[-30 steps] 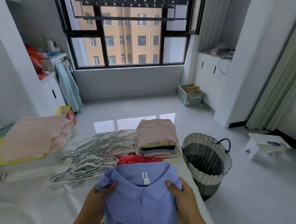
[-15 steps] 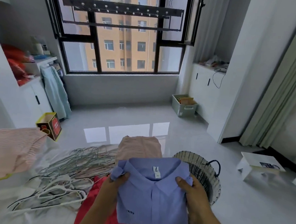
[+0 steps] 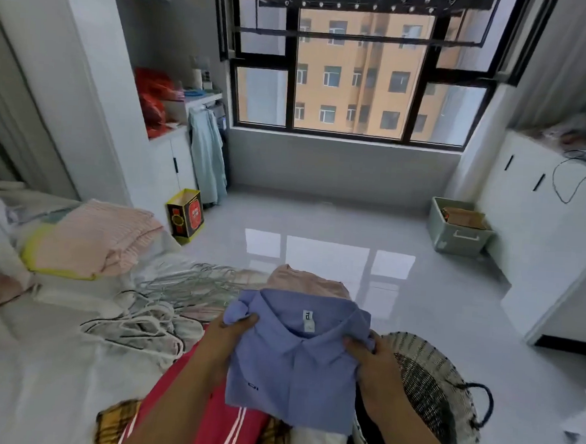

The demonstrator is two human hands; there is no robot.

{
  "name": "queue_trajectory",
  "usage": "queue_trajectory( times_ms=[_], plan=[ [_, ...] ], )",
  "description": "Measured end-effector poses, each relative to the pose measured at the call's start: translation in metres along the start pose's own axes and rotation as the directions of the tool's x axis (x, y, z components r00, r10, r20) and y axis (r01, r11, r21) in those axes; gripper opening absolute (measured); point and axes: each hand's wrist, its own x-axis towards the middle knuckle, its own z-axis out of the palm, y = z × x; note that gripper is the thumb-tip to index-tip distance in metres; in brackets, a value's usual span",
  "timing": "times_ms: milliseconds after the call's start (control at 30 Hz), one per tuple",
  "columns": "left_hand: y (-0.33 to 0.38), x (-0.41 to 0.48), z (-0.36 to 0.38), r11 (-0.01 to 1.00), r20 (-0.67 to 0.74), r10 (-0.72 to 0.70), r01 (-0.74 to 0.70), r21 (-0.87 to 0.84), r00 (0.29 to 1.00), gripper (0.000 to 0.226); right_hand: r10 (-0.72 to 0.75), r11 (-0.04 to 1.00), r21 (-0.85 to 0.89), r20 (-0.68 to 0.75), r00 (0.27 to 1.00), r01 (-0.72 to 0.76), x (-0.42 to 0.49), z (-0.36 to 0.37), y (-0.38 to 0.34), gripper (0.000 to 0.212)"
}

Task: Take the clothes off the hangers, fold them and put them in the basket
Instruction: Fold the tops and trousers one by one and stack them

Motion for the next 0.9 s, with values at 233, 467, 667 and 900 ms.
queue_trajectory(
  times_ms=[233,467,667,900],
  plan=[
    [0.005,0.020,-0.010,0.998,-0.141,0.034,-0.026,0.058,0.989,0.029,0.079,0.996,0.034,0.010,0.997,-0.079,0.034,0.017,0.019,0.038],
    [0.001,0.089,-0.006,0.993,-0.166,0.056,-0.038,0.108,0.985,0.070,0.107,0.994,-0.005,-0.013,0.994,-0.107,0.089,0.027,0.041,0.011],
    [-0.009,0.182,0.025,0.976,-0.214,0.024,0.023,0.214,0.977,0.038,0.228,0.973,0.048,-0.049,0.973,-0.225,0.185,0.008,0.060,0.025],
    [-0.023,0.328,0.068,0.926,-0.185,0.038,0.035,0.376,0.982,0.016,0.200,0.979,-0.020,-0.099,0.975,-0.203,0.313,-0.009,0.068,0.030]
  ],
)
